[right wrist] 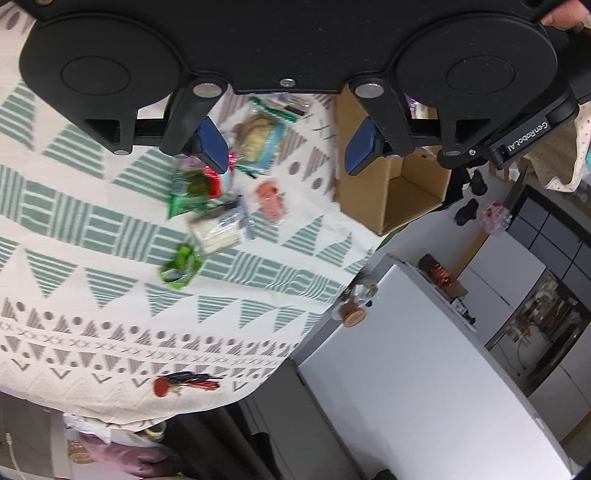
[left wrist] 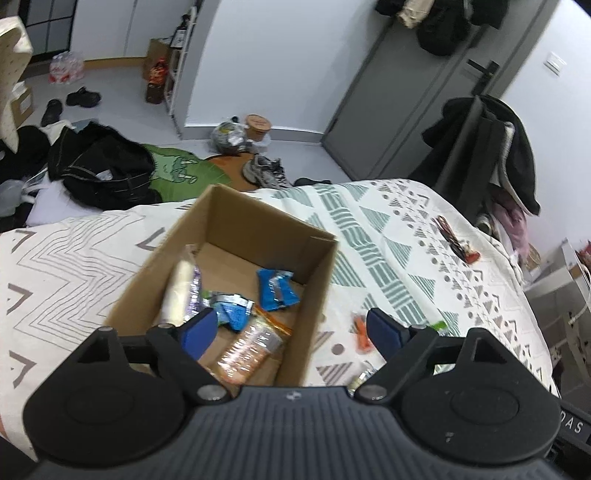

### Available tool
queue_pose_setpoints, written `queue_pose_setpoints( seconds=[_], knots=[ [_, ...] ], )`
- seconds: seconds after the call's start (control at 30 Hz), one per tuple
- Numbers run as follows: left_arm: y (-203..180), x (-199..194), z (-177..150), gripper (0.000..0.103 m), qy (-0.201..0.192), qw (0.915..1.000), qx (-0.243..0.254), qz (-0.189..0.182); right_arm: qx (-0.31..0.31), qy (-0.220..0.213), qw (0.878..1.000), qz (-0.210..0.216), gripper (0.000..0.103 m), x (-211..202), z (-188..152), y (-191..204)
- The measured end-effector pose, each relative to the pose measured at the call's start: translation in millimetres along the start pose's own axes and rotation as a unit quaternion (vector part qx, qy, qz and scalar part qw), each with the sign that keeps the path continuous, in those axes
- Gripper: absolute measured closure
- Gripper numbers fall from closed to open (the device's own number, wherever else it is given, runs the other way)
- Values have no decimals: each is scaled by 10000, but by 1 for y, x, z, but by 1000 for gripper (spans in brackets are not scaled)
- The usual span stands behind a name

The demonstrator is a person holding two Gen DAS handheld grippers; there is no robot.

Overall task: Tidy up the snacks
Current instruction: 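Move both open tools back from the box to the snack pile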

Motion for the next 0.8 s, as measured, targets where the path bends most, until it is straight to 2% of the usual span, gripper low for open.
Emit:
queue_pose_setpoints(
  seconds=[0.33,0.8],
  knots=[
    [-36,3,-22,16,109,9986,407,-320,210,-56,9997,-108,34,-14,-2,-40],
    [-73,29,-57,16,395,9934,974,-455,831,98,9965,33,34,5,-21,-80]
  ],
)
Point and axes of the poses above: each gripper's, at about its wrist camera, not at the fingertips, and x roughly the way its jaws point, y to its left, z to its top, the point moved 7 cm from there along x, roughly the way its jaws point, and after that the axes turned 8 degrees about -x, right-handed, at the moved point
